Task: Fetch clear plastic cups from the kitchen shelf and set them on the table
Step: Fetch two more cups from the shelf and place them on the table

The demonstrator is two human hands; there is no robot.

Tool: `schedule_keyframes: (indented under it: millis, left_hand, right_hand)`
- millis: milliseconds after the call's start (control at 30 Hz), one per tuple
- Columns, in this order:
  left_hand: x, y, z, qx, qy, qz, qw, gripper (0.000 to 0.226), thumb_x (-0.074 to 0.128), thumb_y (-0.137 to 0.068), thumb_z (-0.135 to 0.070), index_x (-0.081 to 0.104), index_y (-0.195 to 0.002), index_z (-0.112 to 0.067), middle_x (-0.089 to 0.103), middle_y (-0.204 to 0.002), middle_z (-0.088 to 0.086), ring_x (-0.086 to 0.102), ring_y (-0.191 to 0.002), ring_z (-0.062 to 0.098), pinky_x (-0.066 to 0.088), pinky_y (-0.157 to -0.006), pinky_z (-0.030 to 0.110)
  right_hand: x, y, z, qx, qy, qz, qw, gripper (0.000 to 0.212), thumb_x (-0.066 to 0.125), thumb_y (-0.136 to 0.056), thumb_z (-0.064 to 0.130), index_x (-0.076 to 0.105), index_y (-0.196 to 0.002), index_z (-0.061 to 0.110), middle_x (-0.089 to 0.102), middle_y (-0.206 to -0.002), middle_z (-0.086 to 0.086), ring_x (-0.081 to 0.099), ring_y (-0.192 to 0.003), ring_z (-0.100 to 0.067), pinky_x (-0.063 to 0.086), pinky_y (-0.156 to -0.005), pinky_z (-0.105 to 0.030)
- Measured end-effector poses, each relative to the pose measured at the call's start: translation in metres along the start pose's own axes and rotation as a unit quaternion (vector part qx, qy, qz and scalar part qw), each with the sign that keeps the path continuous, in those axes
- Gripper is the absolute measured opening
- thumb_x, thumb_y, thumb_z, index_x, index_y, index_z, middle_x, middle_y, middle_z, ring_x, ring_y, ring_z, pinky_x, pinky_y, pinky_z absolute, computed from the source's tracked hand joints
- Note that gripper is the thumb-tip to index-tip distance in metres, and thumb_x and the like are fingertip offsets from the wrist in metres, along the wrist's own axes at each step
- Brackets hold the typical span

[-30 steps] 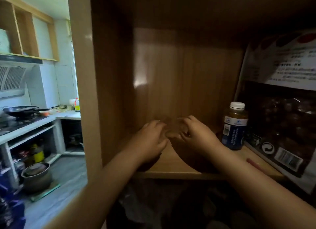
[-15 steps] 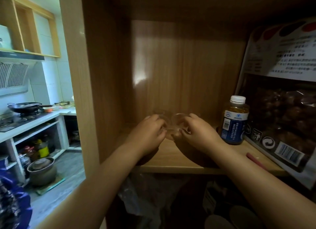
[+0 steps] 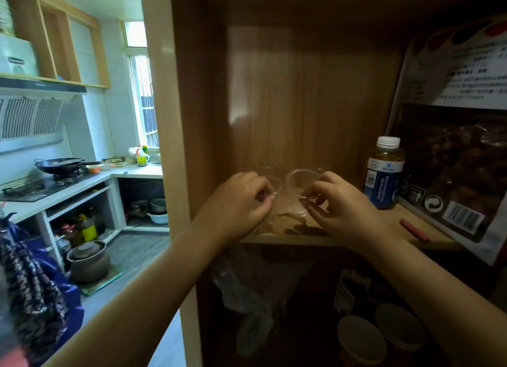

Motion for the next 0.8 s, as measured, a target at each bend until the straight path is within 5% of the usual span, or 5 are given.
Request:
schedule_keyframes:
  millis: [200,367,467,800]
  left_hand:
    - [-0.055,0.055,-0.009,0.006,-0.005,-0.013,1.000,0.005,0.058,-0.084,-0.024,0.058,-0.082,-0.020,0.055,-0.080,-0.006,0.047,-0.075,0.008,0.039,-0.066,0.024]
    - [-0.119,0.118,0.009,-0.032,-0.016,-0.047,0.998,0.012,0.061,-0.083,-0.023,0.052,-0.077,-0.030,0.048,-0.074,-0.019,0.048,-0.074,0.005,0.040,-0.067,0.017]
    - [-0.160,0.164,0.033,-0.070,-0.040,-0.061,0.995,0.005,0.061,-0.083,-0.024,0.058,-0.079,-0.025,0.047,-0.073,-0.021,0.049,-0.073,0.003,0.039,-0.067,0.012]
    - [-0.338,0.370,0.104,-0.251,-0.170,-0.073,0.950,0.009,0.057,-0.081,-0.030,0.060,-0.080,-0.023,0.051,-0.074,-0.012,0.049,-0.076,0.008,0.044,-0.067,0.030]
  right_hand:
    - [-0.002,0.029,0.074,-0.060,-0.024,-0.005,0.998,0.007,0.054,-0.082,0.035,0.057,-0.088,0.034,0.046,-0.094,0.018,0.053,-0.080,-0.003,0.050,-0.062,-0.020]
    - [0.015,0.034,0.157,-0.107,-0.049,-0.011,0.993,0.012,0.056,-0.082,0.031,0.063,-0.085,0.022,0.051,-0.092,0.013,0.052,-0.073,-0.005,0.046,-0.059,-0.019]
    - [0.038,0.033,0.215,-0.133,-0.098,0.006,0.986,0.004,0.061,-0.083,0.027,0.064,-0.084,0.024,0.054,-0.091,0.012,0.053,-0.072,-0.004,0.045,-0.061,-0.017]
    - [0.139,0.046,0.460,-0.259,-0.255,0.054,0.930,0.005,0.065,-0.084,0.019,0.064,-0.080,0.016,0.052,-0.083,0.004,0.055,-0.067,-0.012,0.047,-0.063,-0.030]
Point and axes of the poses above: each hand's wrist, its own y-axis away from the middle knuckle, its own x-axis out of the palm, z = x × y, the point moved 9 cm from there along -y, towards the middle knuckle
